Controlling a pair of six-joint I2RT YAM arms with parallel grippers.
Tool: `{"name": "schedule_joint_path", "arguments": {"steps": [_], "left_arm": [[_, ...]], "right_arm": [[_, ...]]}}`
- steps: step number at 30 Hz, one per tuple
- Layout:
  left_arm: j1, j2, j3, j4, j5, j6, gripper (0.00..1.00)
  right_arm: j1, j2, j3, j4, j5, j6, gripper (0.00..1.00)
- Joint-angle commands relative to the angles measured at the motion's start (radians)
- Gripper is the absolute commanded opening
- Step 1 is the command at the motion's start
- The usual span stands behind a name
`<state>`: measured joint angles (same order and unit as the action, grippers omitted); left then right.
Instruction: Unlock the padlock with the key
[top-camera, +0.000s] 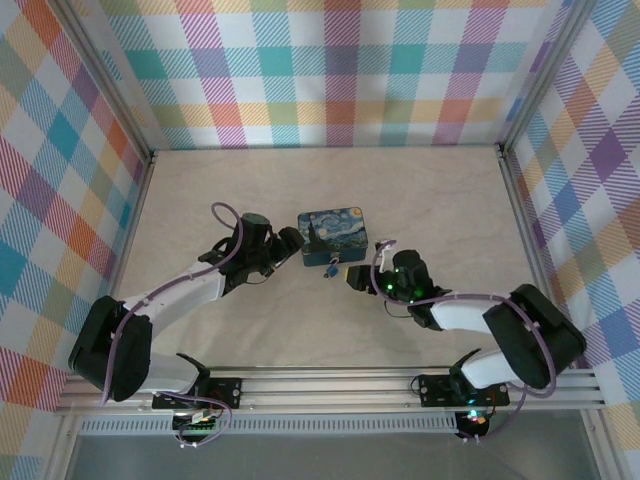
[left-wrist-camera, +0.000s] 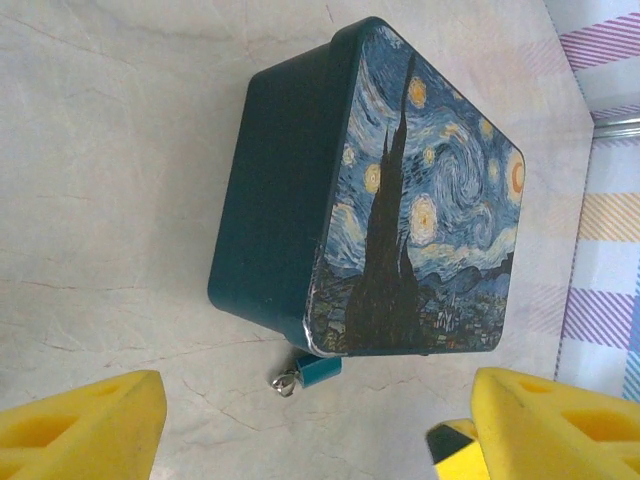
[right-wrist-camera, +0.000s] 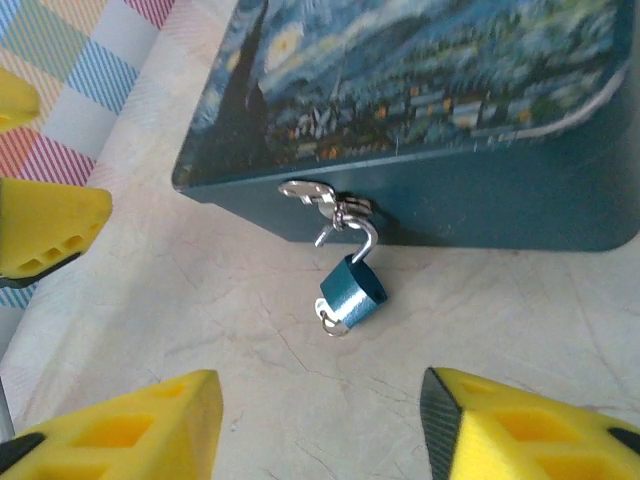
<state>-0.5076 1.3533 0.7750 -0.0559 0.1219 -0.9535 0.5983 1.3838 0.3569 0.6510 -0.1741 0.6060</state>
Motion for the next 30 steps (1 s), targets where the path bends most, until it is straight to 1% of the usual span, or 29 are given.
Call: {"name": "schedule_joint_path", "arguments": {"steps": [1, 9, 13, 17, 21, 27, 30], "left_arm": [[0.012, 0.008, 0.047, -0.059, 0.006, 0.06, 0.81], [0.017, 0.069, 0.105, -0.085, 0.026, 0.106, 0.83], [0.031, 0.114, 0.142, -0.097, 0.047, 0.135, 0.83], [0.055, 0.166, 0.188, -0.105, 0.089, 0.168, 0.83], [0.059, 0.232, 0.232, -0.11, 0.119, 0.189, 0.83], [0.058, 0.333, 0.277, -0.086, 0.188, 0.197, 0.82], [0.059, 0.368, 0.297, -0.115, 0.187, 0.217, 0.82]], "right_arm": [[-0.028, -0.073, -0.014, -0.083, -0.029, -0.034, 0.62], [-0.087, -0.226, -0.027, -0.183, -0.047, -0.026, 0.84], [-0.101, -0.25, -0.042, -0.141, -0.104, -0.02, 0.99], [-0.101, -0.212, -0.013, -0.12, -0.197, -0.022, 1.0], [-0.101, -0.123, 0.008, -0.029, -0.259, -0.003, 1.0], [-0.074, 0.043, 0.026, 0.176, -0.243, 0.01, 0.99], [-0.055, 0.122, 0.038, 0.26, -0.208, 0.013, 0.99]]}}
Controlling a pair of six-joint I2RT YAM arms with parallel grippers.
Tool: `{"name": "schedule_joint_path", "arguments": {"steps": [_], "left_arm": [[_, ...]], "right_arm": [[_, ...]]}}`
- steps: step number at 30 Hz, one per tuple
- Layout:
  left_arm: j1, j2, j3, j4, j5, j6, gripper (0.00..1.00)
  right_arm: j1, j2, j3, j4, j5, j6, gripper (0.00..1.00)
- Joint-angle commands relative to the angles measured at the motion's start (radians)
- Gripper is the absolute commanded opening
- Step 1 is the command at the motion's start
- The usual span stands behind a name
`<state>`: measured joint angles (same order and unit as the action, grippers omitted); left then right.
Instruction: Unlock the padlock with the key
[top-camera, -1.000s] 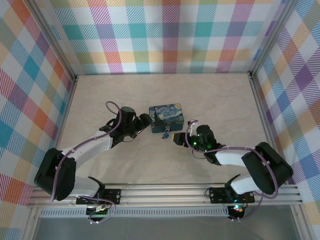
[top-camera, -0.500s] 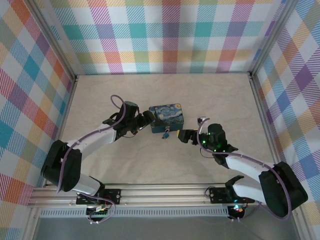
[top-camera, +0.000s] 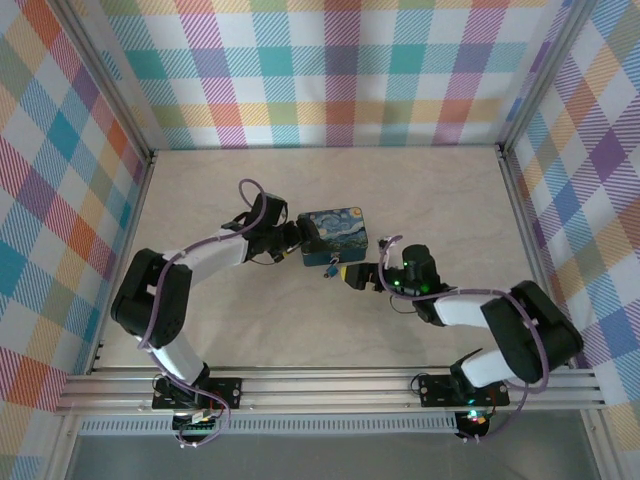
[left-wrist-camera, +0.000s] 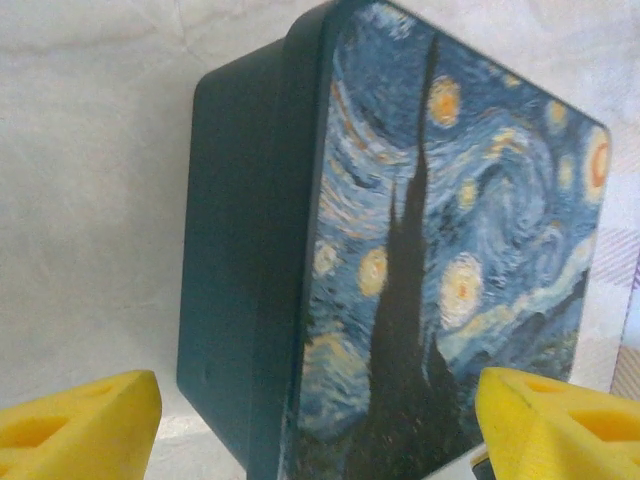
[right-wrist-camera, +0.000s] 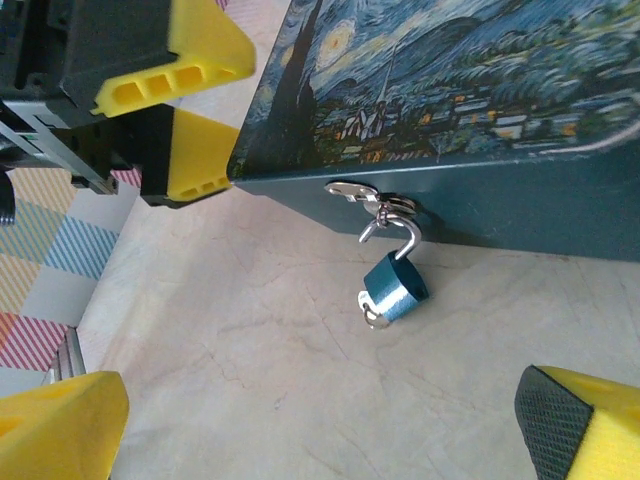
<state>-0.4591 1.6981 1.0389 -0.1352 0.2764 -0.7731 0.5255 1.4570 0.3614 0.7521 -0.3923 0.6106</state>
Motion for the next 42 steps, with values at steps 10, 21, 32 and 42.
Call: {"name": "schedule_joint_path", "arguments": {"steps": [10, 21, 32, 42], "left_arm": [[0.006, 0.067, 0.0, -0.041, 0.027, 0.035, 0.81], [-0.003, 0.083, -0.019, -0.034, 0.023, 0.023, 0.81], [-0.006, 0.078, -0.019, -0.035, 0.02, 0.016, 0.81], [-0.007, 0.067, -0.018, -0.038, 0.015, 0.013, 0.81]], "right_arm": [[0.048, 0.279, 0.11, 0.339, 0.052, 0.033, 0.94], [0.058, 0.406, 0.166, 0.382, -0.004, 0.053, 0.84], [0.06, 0.456, 0.192, 0.391, -0.033, 0.054, 0.67], [0.06, 0.45, 0.181, 0.368, -0.03, 0.041, 0.5]]}}
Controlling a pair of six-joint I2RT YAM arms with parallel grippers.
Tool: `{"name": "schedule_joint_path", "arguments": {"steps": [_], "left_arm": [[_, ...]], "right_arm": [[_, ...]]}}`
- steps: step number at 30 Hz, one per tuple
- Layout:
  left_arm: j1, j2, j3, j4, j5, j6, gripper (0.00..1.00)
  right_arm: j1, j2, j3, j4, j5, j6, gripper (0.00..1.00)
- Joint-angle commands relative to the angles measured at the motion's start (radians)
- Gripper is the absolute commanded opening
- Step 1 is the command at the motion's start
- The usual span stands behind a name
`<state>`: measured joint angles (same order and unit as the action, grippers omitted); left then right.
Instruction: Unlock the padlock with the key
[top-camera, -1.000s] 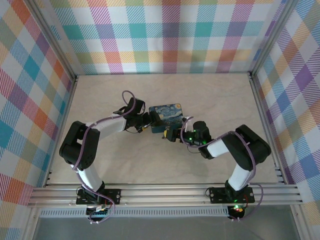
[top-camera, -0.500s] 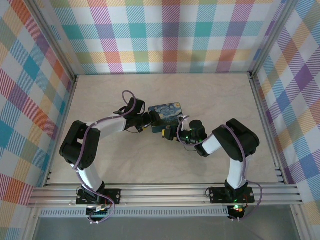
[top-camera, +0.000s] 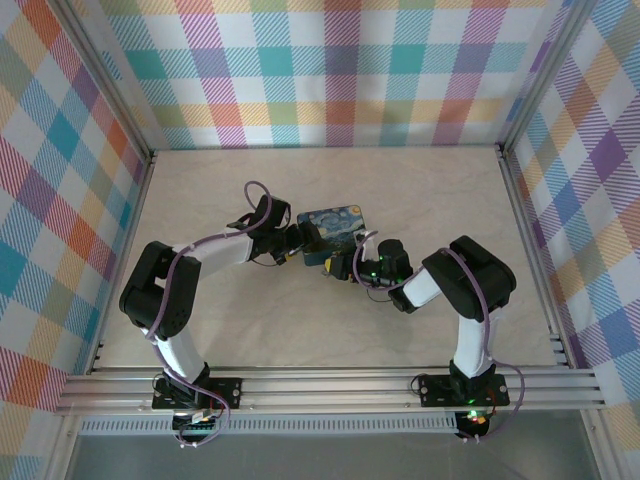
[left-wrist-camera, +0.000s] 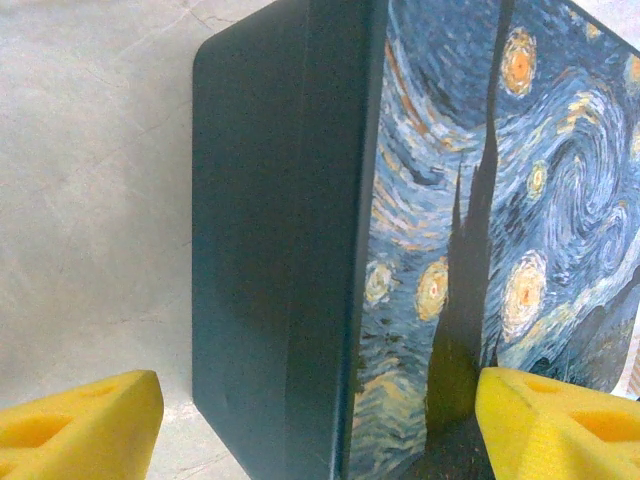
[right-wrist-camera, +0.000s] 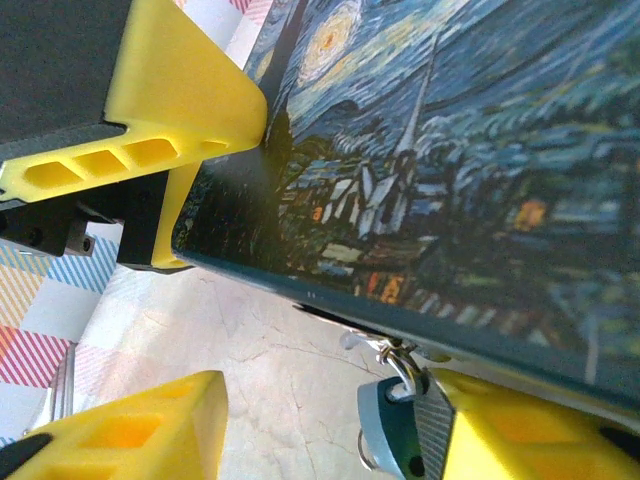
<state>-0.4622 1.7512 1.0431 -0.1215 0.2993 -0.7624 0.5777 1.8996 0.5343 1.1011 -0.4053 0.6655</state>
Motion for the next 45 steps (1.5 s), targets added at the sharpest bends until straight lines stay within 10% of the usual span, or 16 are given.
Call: {"name": "schedule_joint_path", "arguments": {"steps": [1, 45], "left_arm": [[-0.004, 0.013, -0.023, -0.053, -0.009, 0.002, 0.81], [-0.015, -0.024, -0.073, -0.044, -0.041, -0.01, 0.81]], "right_arm": [[0.008, 0.007, 0.008, 0.016, -0.015, -0.015, 0.48], [-0.009, 0.038, 0.0, 0.023, 0.104, 0.086, 0.01]]}}
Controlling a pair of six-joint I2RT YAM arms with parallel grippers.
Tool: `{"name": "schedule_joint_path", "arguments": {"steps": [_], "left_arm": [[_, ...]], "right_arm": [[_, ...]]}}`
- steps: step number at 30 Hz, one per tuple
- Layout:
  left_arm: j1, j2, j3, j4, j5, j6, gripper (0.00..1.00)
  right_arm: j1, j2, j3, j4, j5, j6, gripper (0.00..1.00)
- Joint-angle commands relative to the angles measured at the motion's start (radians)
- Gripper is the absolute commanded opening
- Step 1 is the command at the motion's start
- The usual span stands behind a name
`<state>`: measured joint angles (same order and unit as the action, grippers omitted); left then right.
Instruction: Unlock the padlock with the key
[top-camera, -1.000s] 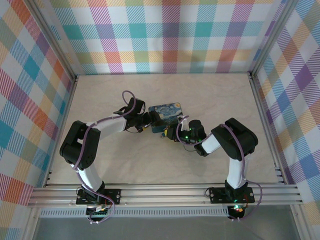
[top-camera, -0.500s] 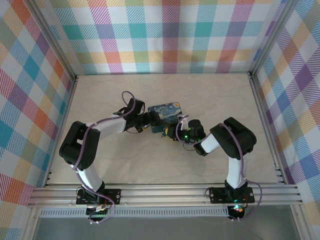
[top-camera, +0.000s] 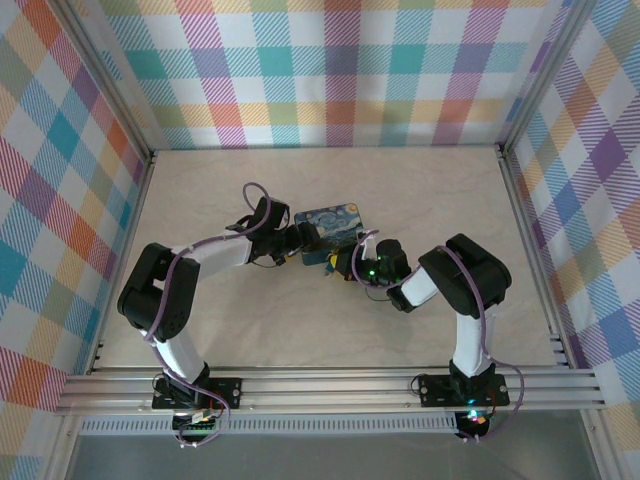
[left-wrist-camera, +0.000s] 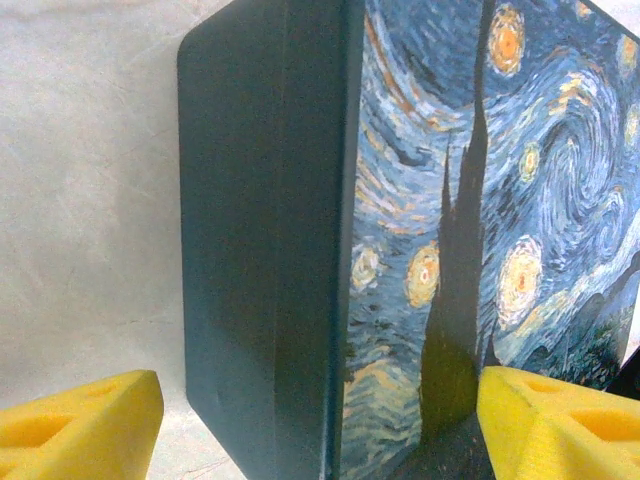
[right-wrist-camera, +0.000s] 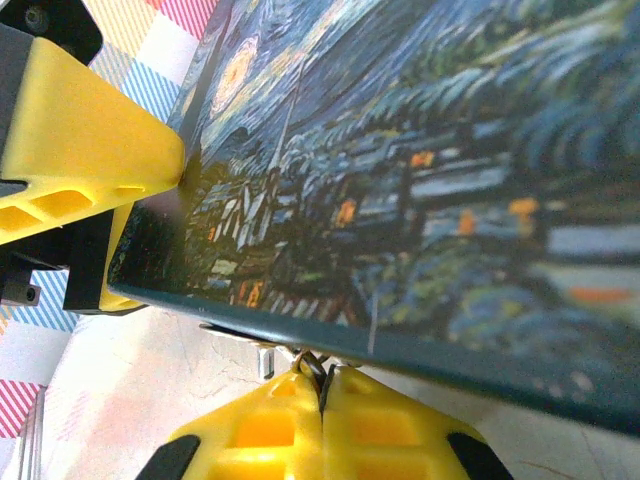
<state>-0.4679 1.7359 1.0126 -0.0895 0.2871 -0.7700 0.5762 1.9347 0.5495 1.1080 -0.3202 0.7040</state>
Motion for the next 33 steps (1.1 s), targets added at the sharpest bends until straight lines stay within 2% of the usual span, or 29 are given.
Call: {"name": "schedule_joint_path", "arguments": {"steps": [1, 33], "left_arm": [[-0.009, -0.011, -0.046, -0.075, -0.03, -0.003, 0.81], [-0.059, -0.062, -0.133, -0.048, -0.061, -0.046, 0.81]], "right_arm": [[-0.008, 0.001, -0.022, 0.019, 0.024, 0.054, 0.0], [-0.071, -0.06, -0.091, 0.135, 0.075, 0.216, 0.0]]}}
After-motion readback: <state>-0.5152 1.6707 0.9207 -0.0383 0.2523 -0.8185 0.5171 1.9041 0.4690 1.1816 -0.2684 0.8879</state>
